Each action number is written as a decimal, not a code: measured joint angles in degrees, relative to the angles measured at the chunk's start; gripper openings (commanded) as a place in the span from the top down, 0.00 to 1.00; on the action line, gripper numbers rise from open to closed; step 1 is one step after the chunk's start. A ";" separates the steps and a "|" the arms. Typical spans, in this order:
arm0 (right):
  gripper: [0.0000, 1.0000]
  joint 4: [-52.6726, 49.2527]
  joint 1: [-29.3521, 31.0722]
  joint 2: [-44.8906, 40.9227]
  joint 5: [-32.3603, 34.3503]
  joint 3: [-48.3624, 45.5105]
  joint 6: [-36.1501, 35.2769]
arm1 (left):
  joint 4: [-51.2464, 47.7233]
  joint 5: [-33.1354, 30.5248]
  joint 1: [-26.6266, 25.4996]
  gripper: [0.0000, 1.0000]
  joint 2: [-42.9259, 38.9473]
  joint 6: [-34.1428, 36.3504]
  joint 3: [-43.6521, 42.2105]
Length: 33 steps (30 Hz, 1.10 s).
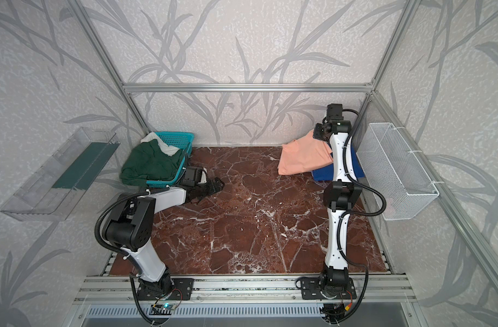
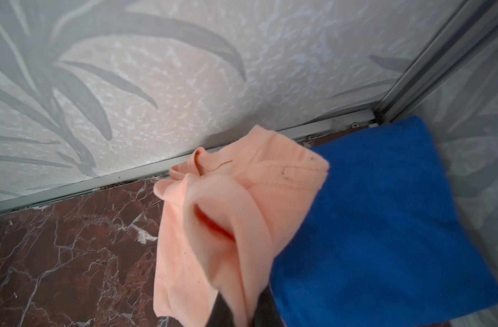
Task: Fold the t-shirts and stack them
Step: 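Carry the folded shirt with the right gripper onto the blue pile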
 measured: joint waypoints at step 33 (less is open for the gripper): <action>1.00 0.24 -3.45 -0.20 24.61 0.00 -12.55 | -0.52 1.53 -0.11 0.01 0.57 0.44 0.13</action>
